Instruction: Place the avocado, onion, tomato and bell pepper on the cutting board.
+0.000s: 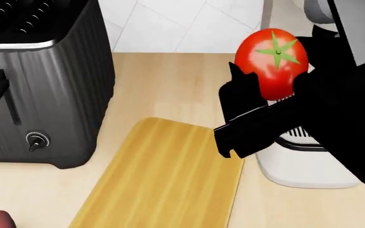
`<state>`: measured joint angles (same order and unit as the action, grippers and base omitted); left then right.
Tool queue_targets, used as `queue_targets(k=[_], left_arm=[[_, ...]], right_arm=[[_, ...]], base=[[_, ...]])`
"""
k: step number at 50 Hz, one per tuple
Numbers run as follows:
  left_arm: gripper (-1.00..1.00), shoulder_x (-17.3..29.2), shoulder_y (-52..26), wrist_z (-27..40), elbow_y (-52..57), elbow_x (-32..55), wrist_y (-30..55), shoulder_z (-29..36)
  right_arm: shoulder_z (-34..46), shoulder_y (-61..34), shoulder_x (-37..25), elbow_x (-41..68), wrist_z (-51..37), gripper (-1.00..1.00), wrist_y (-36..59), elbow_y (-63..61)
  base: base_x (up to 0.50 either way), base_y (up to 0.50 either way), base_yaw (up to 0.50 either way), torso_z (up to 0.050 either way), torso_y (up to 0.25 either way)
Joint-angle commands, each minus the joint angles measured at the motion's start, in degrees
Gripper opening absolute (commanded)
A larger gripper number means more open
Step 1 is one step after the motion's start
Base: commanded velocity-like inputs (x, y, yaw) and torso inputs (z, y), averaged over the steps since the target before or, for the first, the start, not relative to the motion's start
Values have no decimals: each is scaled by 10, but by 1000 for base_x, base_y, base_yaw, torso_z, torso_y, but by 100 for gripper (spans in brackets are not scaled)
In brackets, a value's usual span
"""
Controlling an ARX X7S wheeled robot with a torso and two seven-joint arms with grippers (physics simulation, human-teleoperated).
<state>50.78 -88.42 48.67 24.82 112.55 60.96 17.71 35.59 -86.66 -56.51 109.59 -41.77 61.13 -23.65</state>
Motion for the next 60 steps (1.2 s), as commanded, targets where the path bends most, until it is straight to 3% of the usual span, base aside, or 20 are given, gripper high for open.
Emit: queue_targets(k=[1, 27, 60], left_arm=[[-100, 8, 3, 7, 0, 6, -10, -3], [-100, 14, 3, -2, -2, -1, -13, -3], [-100, 26, 15, -6, 6, -4, -22, -7]], right_arm=[[17, 21, 27, -58, 74, -100, 20, 46], [72, 30, 111, -149, 182, -100, 35, 122], [115, 51, 148, -228, 229, -100, 21, 154]], base=[[0, 0, 0, 0, 0], [0, 0, 0, 0, 0], [0, 0, 0, 0, 0]])
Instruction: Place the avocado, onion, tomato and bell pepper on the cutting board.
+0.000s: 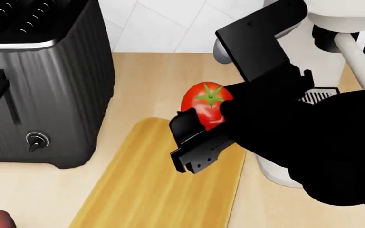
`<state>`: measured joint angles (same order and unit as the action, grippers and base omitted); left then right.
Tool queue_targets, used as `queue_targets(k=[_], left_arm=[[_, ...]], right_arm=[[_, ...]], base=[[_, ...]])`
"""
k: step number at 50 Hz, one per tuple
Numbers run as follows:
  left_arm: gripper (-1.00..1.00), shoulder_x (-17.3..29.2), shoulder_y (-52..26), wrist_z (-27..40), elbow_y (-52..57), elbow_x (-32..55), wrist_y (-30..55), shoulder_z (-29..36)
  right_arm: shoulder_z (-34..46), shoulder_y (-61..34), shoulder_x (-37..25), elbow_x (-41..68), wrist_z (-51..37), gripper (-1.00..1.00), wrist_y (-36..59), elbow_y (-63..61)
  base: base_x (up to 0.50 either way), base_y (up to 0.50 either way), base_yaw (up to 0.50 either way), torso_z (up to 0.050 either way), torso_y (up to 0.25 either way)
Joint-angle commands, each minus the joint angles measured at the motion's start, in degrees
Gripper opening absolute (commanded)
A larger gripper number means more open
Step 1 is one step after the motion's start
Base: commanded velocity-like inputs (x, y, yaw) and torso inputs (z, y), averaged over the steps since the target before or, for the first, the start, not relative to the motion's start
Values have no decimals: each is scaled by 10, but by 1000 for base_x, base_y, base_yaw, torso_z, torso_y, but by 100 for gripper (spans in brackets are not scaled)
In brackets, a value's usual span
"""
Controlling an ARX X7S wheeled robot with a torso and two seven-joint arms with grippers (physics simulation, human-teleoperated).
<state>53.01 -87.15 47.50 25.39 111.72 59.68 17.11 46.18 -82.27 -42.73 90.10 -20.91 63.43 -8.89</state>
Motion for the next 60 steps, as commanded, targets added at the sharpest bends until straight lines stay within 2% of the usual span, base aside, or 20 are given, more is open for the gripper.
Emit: queue_targets(k=[1, 25, 26, 42, 43, 44, 60], left_arm=[[-100, 5, 2, 6, -1, 4, -9, -1], [-100, 10, 2, 4, 1, 5, -13, -1], [-100, 10, 2, 4, 0, 4, -13, -1], [-100, 6, -6, 7, -2, 7, -13, 5], [-100, 6, -7, 8, -2, 8, -13, 6], [-100, -7, -7, 10, -10, 46, -9, 26], [-100, -16, -17, 9, -16, 74, -2, 46]], right_arm=[[10, 7, 10, -34, 22, -100, -2, 7], [16, 16, 12, -38, 18, -100, -7, 12], [15, 16, 11, -36, 16, 100, -7, 11], [5, -11, 8, -15, 4, 100, 4, -2], [1, -18, 7, -12, 0, 100, 5, -6], [-36, -66, -10, 26, -51, 100, 2, -47], [-59, -94, -32, 67, -102, 100, 2, -83]], base=[[0, 0, 0, 0, 0], [0, 0, 0, 0, 0], [0, 0, 0, 0, 10], [0, 0, 0, 1, 0], [0, 0, 0, 0, 0], [0, 0, 0, 0, 0], [0, 0, 0, 0, 0]])
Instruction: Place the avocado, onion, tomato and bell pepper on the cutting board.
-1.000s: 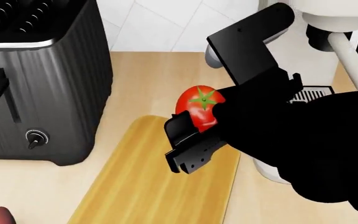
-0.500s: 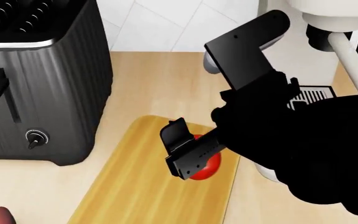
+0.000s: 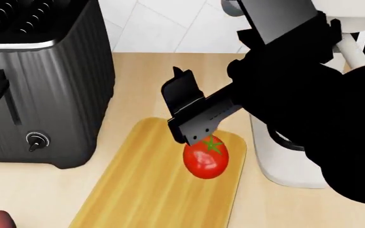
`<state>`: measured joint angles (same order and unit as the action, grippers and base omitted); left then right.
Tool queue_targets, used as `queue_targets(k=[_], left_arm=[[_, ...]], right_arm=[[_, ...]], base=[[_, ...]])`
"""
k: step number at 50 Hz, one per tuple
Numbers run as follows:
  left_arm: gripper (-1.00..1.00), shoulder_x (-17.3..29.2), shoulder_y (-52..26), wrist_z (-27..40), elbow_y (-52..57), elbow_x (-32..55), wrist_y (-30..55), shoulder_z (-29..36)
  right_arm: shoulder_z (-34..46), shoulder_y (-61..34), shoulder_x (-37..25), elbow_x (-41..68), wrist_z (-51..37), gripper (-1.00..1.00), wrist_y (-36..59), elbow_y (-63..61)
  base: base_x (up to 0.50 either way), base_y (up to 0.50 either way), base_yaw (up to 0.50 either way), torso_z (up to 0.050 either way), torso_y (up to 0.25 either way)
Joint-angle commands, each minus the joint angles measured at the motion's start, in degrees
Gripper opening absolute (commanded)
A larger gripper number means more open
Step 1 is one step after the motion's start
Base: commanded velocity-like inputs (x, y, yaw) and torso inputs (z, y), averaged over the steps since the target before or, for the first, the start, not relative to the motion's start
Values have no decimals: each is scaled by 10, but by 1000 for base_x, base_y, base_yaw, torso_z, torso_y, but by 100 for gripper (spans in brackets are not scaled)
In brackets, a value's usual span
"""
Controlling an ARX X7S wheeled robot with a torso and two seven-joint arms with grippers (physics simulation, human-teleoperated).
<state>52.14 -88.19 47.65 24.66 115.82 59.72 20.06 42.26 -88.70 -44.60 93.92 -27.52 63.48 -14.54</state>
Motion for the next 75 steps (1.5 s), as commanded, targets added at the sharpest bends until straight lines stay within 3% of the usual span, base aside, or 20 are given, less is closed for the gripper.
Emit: queue_targets(k=[1, 32, 52, 63, 67, 75], left_arm=[[-100, -9, -11, 7, -9, 31, 1, 19], [-100, -102, -30, 9, -50, 130, 1, 110], [-100, -173, 11, -65, -112, 19, 25, 148], [-100, -228, -5, -82, -132, -7, 35, 176], [-100, -245, -25, -119, -142, -80, 59, 193], [-100, -281, -44, -155, -184, -114, 65, 211]], right_arm=[[-21, -31, -15, 31, -38, 100, 1, -27], [-36, -67, -36, 3, -55, 100, -5, -15], [-39, -120, -36, -2, -84, 100, 12, 4], [-42, -121, -40, -4, -91, 100, 7, 9], [-40, -121, -36, -10, -86, 100, 5, 12], [-39, -114, -39, -18, -77, 100, -1, 13]], base=[[0, 0, 0, 0, 0], [0, 0, 0, 0, 0], [0, 0, 0, 0, 0], [0, 0, 0, 0, 1], [0, 0, 0, 0, 0], [0, 0, 0, 0, 0]])
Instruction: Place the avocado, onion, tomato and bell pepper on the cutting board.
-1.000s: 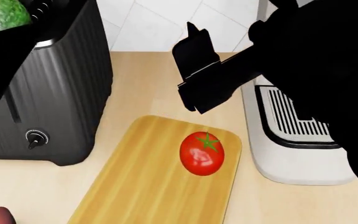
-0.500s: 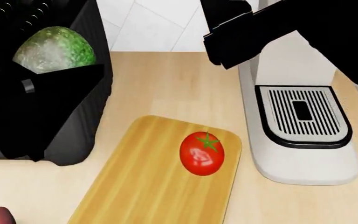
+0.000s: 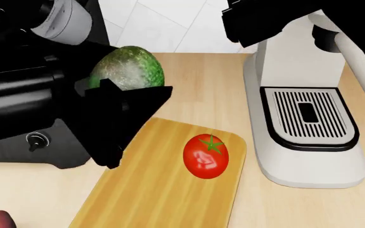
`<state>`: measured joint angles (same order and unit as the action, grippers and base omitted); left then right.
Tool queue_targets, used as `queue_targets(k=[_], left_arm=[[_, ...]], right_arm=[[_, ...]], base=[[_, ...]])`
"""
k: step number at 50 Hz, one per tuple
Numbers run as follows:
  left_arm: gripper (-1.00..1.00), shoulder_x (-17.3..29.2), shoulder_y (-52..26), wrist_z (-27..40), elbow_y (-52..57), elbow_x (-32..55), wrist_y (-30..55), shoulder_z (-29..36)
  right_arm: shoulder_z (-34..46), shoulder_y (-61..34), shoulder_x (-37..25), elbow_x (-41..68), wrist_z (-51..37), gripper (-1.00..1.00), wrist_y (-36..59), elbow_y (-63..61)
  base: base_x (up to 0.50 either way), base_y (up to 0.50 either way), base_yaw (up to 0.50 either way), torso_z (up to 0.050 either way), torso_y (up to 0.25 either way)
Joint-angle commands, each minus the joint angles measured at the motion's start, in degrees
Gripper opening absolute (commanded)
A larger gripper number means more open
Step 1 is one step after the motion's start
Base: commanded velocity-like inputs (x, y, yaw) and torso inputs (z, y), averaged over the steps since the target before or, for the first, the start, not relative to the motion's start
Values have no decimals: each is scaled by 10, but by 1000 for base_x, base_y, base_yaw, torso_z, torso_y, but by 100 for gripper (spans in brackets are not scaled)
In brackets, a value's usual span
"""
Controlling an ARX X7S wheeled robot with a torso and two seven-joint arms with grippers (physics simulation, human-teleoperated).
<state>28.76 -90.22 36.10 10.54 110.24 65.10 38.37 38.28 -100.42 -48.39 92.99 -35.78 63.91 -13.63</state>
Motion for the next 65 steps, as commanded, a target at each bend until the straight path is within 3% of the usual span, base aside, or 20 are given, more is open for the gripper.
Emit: queue_targets(k=[1, 19, 40, 65], left_arm=[[-100, -50, -24, -41, -46, -60, 11, 29], [-100, -91, -8, -94, -86, -138, 5, 73], [-100, -76, 3, -141, -123, -220, 6, 120], [-100, -60, 34, -136, -103, -212, 1, 130]], right_arm=[[1, 3, -1, -9, 6, 100, -6, 4], [2, -3, 0, -12, 5, 100, -5, 7], [4, -12, 2, -8, 4, 100, -1, 8], [5, -3, -4, -6, 1, 100, -6, 0]], base=[[0, 0, 0, 0, 0], [0, 0, 0, 0, 1], [0, 0, 0, 0, 0], [0, 0, 0, 0, 0]])
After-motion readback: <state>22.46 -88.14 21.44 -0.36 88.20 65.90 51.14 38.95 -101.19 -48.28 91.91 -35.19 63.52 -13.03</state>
